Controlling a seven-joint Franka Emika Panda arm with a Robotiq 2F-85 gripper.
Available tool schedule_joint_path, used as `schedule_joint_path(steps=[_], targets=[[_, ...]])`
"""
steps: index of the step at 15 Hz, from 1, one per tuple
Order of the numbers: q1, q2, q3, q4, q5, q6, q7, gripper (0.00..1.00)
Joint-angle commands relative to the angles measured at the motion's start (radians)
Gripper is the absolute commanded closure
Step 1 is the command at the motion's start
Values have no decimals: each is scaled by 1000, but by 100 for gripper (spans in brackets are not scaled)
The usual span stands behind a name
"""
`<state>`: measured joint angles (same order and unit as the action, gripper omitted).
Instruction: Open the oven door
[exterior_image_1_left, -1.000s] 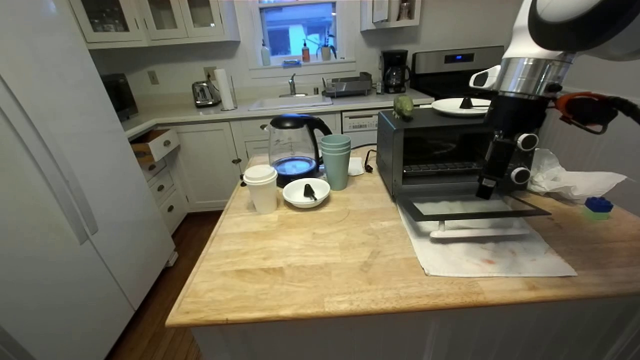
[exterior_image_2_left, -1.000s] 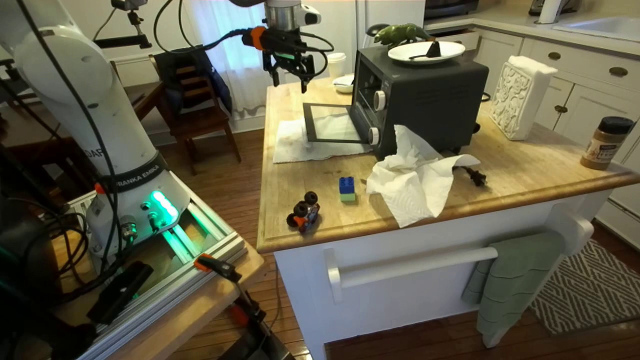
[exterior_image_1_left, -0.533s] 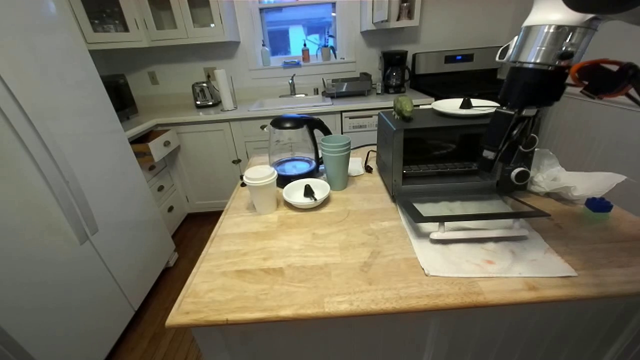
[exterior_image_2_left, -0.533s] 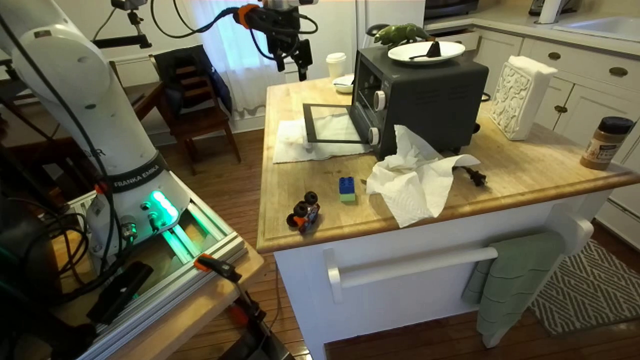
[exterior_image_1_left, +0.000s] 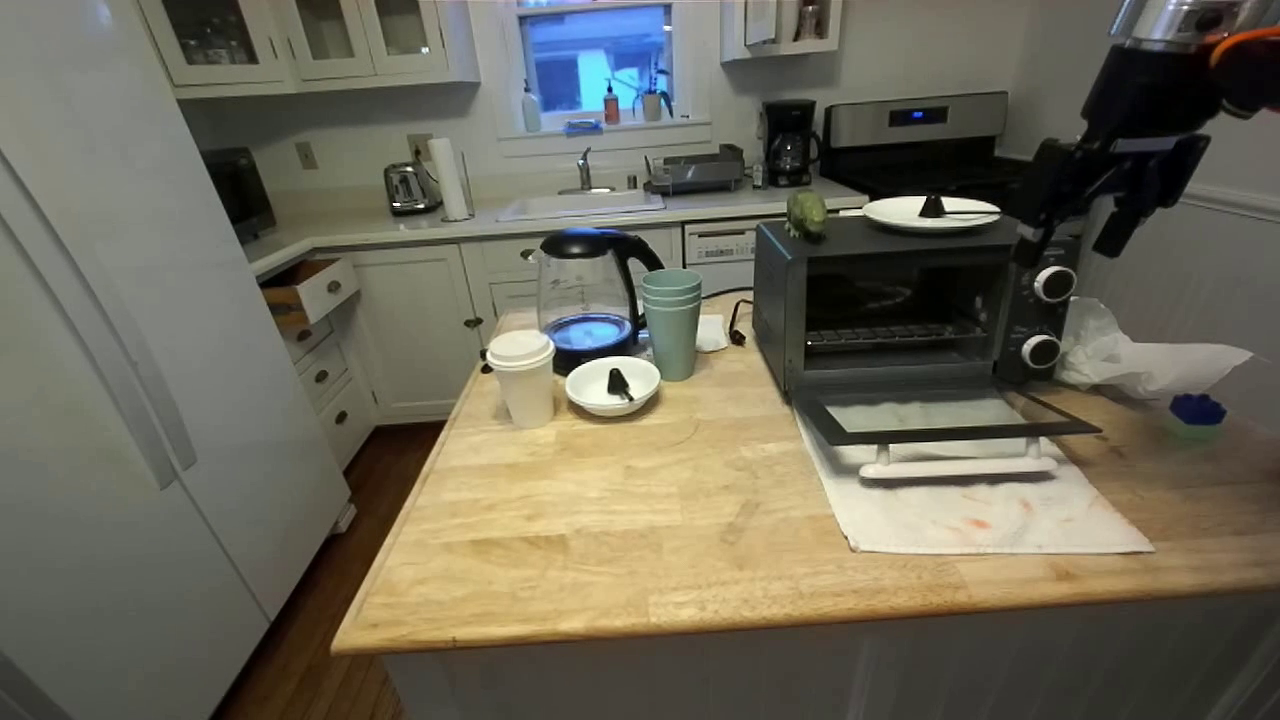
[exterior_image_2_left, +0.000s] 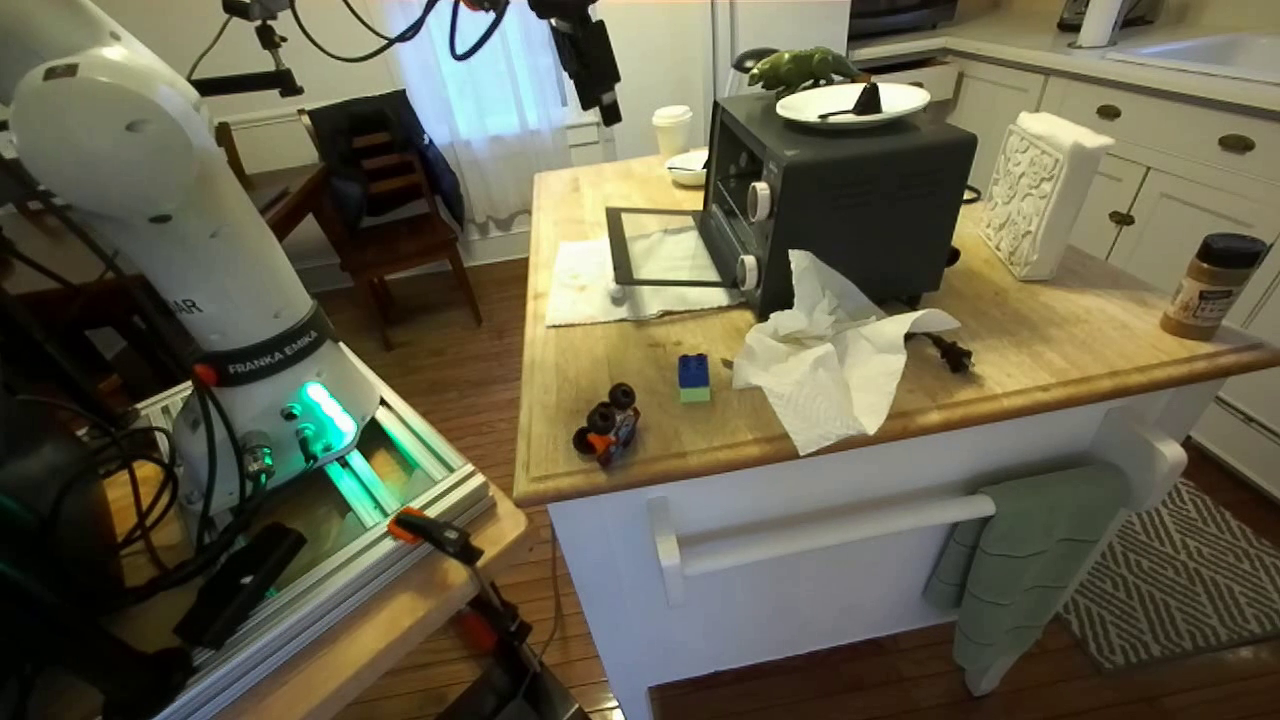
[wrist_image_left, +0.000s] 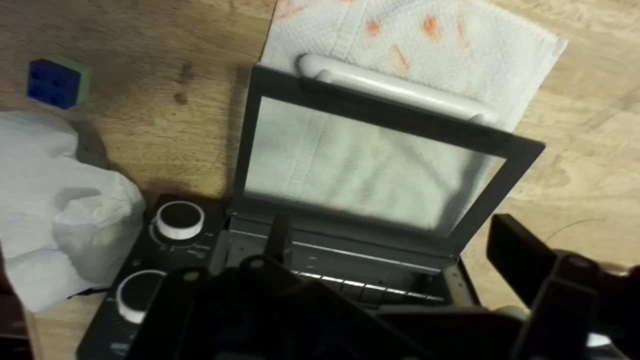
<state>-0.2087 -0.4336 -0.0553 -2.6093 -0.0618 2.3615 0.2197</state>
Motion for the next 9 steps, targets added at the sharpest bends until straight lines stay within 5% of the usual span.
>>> schedule_joint_path(steps=[1, 2, 9], targets=[[-66, -87, 65, -31, -90, 29, 190, 0], [-29, -36, 26, -2, -46, 5, 100, 0], [-32, -38, 29, -3, -50, 3, 107, 0]])
